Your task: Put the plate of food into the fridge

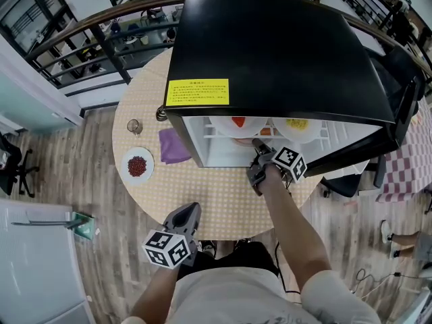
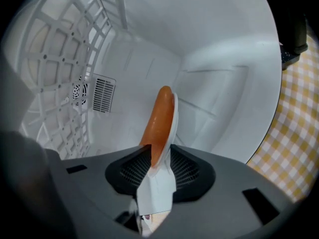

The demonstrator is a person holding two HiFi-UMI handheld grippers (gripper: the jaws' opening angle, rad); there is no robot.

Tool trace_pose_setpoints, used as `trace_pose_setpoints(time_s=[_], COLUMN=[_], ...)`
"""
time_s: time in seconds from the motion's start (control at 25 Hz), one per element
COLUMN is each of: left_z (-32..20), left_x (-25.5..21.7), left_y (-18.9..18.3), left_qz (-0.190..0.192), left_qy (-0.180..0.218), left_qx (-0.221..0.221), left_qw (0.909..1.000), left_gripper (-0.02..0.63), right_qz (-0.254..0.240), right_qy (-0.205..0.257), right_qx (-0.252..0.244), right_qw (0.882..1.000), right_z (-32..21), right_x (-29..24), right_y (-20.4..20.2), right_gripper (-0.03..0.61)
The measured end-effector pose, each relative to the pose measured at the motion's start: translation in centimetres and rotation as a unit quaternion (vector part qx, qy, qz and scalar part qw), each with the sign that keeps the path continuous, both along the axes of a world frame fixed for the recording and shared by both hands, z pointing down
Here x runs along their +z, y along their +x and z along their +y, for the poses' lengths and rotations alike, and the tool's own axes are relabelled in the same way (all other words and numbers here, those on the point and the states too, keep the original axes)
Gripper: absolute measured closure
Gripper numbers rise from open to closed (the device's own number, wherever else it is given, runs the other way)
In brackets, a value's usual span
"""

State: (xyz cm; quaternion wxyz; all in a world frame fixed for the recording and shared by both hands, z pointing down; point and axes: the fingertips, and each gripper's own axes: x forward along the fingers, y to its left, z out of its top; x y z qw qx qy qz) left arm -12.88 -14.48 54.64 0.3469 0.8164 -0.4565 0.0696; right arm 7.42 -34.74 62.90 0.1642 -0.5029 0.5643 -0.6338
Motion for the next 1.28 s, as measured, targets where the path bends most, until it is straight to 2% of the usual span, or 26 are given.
trace_pose_setpoints(time_s=[0.28, 0.48, 0.64, 0.84, 0.92, 1.08, 1.28], left_z=[0.4, 0.6, 0.8, 1.0, 1.0, 1.1, 1.3], left_x=[0.3, 0.3, 0.4, 0.6, 0.7, 0.8, 1.0], left_y=[0.2, -0.1, -0.1, 0.1, 0.1, 0.2, 0.2], left_qz=[0.002, 0.002, 0.003, 0.003, 0.003, 0.007, 0.009], left_qy=[-0.007, -0.007, -0.008, -0.011, -0.011, -0.014, -0.018], left_qx=[0.004, 0.0, 0.0, 0.001, 0.001, 0.0, -0.001], left_qw=[1.0, 1.0, 1.0, 0.9999, 0.9999, 0.9999, 0.9998], left_gripper=[0.607, 0.607, 0.607, 0.607, 0.607, 0.607, 0.607], right_qz=[0.052, 0.131, 0.195, 0.279, 0.299, 0.315, 0.288], right_qy=[0.04, 0.065, 0.077, 0.104, 0.107, 0.098, 0.087], right_qx=[-0.062, -0.136, -0.191, -0.258, -0.275, -0.28, -0.272], right_qw=[0.996, 0.98, 0.959, 0.919, 0.908, 0.902, 0.914], right_z=[0.4, 0.7, 1.3, 2.0, 2.2, 2.6, 3.3], right_x=[-0.2, -0.3, 0.0, 0.6, 0.8, 1.2, 1.5], right_y=[-0.8, -1.7, -2.3, -2.8, -2.9, -2.5, -2.6], right_gripper=[0.4, 0.364, 0.342, 0.33, 0.327, 0.327, 0.327])
